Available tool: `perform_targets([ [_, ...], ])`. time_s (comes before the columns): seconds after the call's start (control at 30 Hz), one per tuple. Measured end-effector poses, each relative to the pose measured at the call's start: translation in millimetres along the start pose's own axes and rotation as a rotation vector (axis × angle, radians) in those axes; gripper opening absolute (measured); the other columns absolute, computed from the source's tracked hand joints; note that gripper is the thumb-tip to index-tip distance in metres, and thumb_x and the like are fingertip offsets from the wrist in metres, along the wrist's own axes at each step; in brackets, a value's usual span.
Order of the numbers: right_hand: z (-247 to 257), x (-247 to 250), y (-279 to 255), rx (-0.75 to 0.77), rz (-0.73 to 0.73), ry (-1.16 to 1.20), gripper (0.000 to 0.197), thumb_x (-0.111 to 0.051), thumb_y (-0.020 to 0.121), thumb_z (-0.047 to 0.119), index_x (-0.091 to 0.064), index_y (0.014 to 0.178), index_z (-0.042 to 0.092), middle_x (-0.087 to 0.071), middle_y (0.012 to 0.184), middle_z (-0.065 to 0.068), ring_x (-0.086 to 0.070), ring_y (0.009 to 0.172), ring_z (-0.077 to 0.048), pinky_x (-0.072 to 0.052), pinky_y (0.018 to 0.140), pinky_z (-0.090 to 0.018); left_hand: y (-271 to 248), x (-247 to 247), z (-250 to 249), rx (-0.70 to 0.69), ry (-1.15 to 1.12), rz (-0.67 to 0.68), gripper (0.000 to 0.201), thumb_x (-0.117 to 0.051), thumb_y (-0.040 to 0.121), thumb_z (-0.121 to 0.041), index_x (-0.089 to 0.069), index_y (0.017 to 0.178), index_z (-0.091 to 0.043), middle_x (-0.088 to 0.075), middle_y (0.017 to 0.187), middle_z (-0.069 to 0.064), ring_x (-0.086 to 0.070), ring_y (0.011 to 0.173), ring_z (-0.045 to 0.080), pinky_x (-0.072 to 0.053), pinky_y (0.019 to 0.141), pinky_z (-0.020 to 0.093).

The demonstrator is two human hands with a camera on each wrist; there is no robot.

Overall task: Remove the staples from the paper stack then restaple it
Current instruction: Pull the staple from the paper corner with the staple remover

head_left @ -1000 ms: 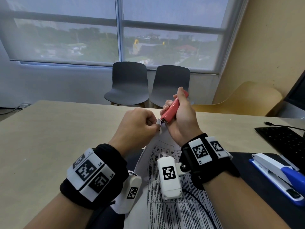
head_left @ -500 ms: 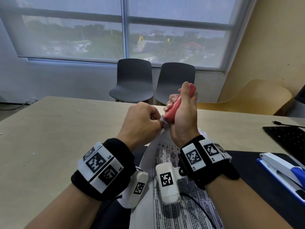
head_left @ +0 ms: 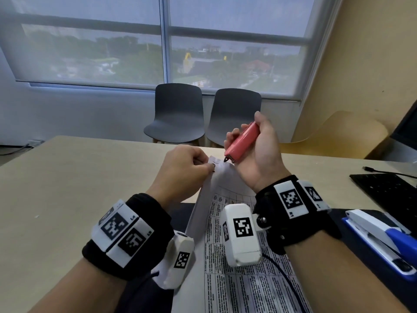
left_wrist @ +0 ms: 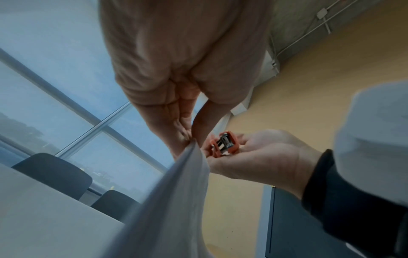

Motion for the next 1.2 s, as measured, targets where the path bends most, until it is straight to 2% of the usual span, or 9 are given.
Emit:
perform_targets([
  [0.13,21.2,-0.6,-9.5,0.121,0.040,-0.304,0.025,-0.060,0.093,0.046,-0.066,0.082,0.023,-0.056,0.085,0.005,-0.051,0.077,-0.009,-0.044,0.072,-0.024,-0.6,1.2,2.3,0.075,-0.104,0.021,0.019,-0.071,0.086,-0.006,-0.068,0.067,-0.008,-0.067,0.070,0.013,-0.064,0.062,0.024,-0.063,0.072,0.049],
  [0.27,33.3,7.1,-18.3,0.144,0.128,-0.171,0.015,-0.070,0.088,0.027,-0.065,0.089,0.012,-0.061,0.075,0.001,-0.057,0.064,-0.008,-0.052,0.062,-0.017,-1.0,3.8,3.9,0.113,-0.171,0.018,0.018,-0.071,0.084,-0.003,-0.068,0.068,-0.011,-0.065,0.065,0.009,-0.062,0.060,0.023,-0.061,0.071,0.050],
  [0.33,27.6,17.2,-23.6,0.087,0.203,-0.176,0.019,-0.072,0.085,0.021,-0.069,0.098,0.007,-0.072,0.088,-0.003,-0.070,0.077,-0.012,-0.059,0.072,-0.021,-1.0,4.6,5.7,0.132,-0.196,0.013,0.018,-0.070,0.084,-0.001,-0.068,0.068,-0.010,-0.064,0.065,0.009,-0.060,0.060,0.024,-0.060,0.072,0.053],
  [0.43,9.4,36.8,-32.2,-0.035,0.353,-0.515,0.041,-0.069,0.087,0.025,-0.066,0.120,0.001,-0.070,0.116,-0.008,-0.068,0.101,-0.018,-0.057,0.090,-0.032,-0.4,4.3,5.4,0.137,-0.223,0.009,0.014,-0.069,0.083,0.001,-0.068,0.070,-0.004,-0.062,0.065,0.010,-0.057,0.061,0.023,-0.059,0.072,0.055],
  [0.5,-1.0,46.6,-37.0,-0.080,0.360,-0.707,0.044,-0.067,0.089,0.025,-0.057,0.121,-0.003,-0.068,0.106,-0.017,-0.069,0.088,-0.026,-0.060,0.079,-0.035,0.6,3.5,5.5,0.134,-0.224,0.000,0.013,-0.070,0.079,-0.002,-0.068,0.067,-0.006,-0.062,0.066,0.010,-0.058,0.062,0.023,-0.058,0.071,0.057],
  [0.63,-10.4,45.2,-44.7,-0.031,0.361,-0.901,0.023,-0.044,0.101,0.021,-0.050,0.111,0.002,-0.064,0.082,-0.011,-0.061,0.069,-0.024,-0.053,0.062,-0.033,0.8,3.2,4.7,0.126,-0.216,-0.004,0.009,-0.068,0.067,-0.019,-0.067,0.059,-0.016,-0.064,0.065,0.006,-0.060,0.066,0.023,-0.059,0.075,0.058],
  [0.8,-13.0,35.7,-45.8,0.056,0.439,-0.875,0.057,-0.030,0.104,0.047,-0.061,0.095,0.000,-0.047,0.067,-0.007,-0.043,0.054,-0.017,-0.038,0.049,-0.025,2.8,5.5,2.9,0.075,-0.218,-0.026,0.020,-0.074,0.083,-0.009,-0.068,0.065,-0.016,-0.065,0.065,0.003,-0.061,0.067,0.020,-0.060,0.077,0.054],
  [1.03,-16.0,45.7,-40.1,-0.011,0.481,-0.764,0.060,-0.029,0.103,0.052,-0.069,0.098,0.007,-0.065,0.077,-0.012,-0.055,0.061,-0.019,-0.048,0.061,-0.027,2.5,7.5,-2.3,-0.008,-0.171,-0.064,0.014,-0.076,0.084,-0.015,-0.073,0.071,-0.012,-0.070,0.068,0.007,-0.062,0.066,0.018,-0.060,0.070,0.053],
  [1.2,-15.3,47.4,-39.9,-0.028,0.523,-0.724,0.056,-0.031,0.103,0.050,-0.067,0.096,0.008,-0.057,0.072,-0.007,-0.049,0.062,-0.016,-0.042,0.060,-0.026,1.5,9.6,-5.4,-0.052,-0.128,-0.090,0.015,-0.077,0.083,-0.025,-0.076,0.074,-0.014,-0.073,0.070,0.007,-0.071,0.075,0.031,-0.060,0.068,0.051],
])
Point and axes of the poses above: each hand's wrist, its own y-axis towards the middle knuckle, its own x-axis out of the back of the hand, z = x × y, the point moved 1 cm from there along y, towards the middle knuckle
